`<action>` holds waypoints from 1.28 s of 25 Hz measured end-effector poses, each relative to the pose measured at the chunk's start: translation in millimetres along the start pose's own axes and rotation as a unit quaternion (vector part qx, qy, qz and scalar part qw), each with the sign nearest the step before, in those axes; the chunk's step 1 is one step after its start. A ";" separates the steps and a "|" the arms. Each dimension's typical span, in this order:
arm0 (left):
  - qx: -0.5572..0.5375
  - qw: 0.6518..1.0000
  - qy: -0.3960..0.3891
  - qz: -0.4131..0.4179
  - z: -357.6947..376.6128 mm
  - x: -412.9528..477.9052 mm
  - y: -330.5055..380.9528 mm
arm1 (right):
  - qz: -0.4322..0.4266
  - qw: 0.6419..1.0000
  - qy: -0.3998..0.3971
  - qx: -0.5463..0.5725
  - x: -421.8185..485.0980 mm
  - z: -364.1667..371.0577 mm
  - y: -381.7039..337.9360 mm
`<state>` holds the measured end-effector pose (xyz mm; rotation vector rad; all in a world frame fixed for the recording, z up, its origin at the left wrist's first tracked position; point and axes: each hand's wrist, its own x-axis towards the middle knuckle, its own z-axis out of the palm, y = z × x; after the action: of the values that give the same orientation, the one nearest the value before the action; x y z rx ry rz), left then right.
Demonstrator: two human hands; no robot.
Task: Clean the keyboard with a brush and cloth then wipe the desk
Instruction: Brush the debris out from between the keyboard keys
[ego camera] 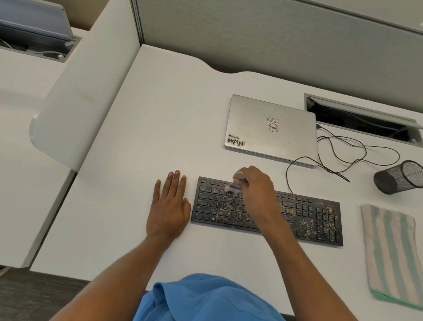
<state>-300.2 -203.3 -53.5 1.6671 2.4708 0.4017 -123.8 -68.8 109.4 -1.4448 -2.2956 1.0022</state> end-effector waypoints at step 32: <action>0.004 1.000 -0.016 -0.004 -0.9 0.2 -0.3 | 0.058 0.997 0.036 -0.032 18.3 0.0 -1.5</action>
<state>-300.8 -203.4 -52.6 1.6529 2.4588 0.3621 -133.6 -53.4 107.8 -1.6300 -2.2341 0.8973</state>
